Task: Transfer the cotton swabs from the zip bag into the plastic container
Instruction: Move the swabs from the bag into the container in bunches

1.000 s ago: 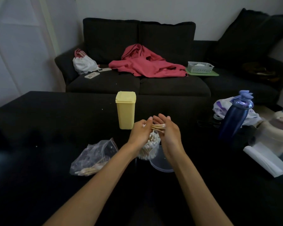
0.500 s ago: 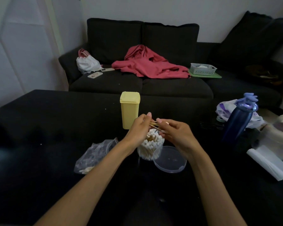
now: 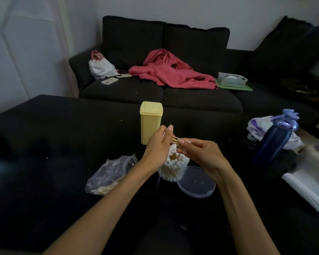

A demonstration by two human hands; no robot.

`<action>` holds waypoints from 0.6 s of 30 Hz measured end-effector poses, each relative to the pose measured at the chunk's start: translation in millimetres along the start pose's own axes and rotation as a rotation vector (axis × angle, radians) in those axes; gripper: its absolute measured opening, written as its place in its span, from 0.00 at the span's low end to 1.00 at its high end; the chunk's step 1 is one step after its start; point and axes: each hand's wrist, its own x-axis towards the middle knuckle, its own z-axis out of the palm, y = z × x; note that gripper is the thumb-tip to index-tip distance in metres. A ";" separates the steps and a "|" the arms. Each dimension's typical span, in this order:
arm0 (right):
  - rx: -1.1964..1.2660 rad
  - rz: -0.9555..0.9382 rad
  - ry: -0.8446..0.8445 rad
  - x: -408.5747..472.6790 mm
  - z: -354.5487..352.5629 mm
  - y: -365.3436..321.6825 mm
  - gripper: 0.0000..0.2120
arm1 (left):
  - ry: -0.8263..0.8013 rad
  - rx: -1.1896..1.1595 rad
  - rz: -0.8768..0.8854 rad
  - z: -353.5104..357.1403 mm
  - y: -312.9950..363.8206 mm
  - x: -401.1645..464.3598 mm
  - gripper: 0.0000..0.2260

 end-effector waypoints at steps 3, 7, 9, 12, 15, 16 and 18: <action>0.040 0.020 0.075 3.2 1.8 4.5 0.06 | -0.003 0.072 -0.018 3.5 -3.8 1.3 0.18; 0.014 0.037 0.108 5.0 -0.7 7.1 0.06 | -0.087 0.159 -0.080 4.3 -6.8 4.7 0.17; -0.075 0.025 0.114 5.1 -2.8 8.1 0.06 | -0.133 0.166 -0.110 3.6 -11.3 5.6 0.18; -0.163 -0.016 0.159 5.1 -6.9 10.5 0.05 | -0.105 0.302 -0.123 -1.7 -16.6 5.4 0.19; -0.190 -0.071 0.222 4.8 -16.0 10.0 0.04 | -0.054 0.488 -0.028 -11.9 -25.2 1.3 0.13; -0.181 -0.071 0.229 4.8 -19.3 9.4 0.05 | -0.105 0.534 -0.007 -14.6 -29.8 -1.8 0.12; -0.157 -0.048 0.226 3.8 -24.5 8.0 0.05 | -0.214 0.607 -0.016 -15.3 -38.3 -7.6 0.13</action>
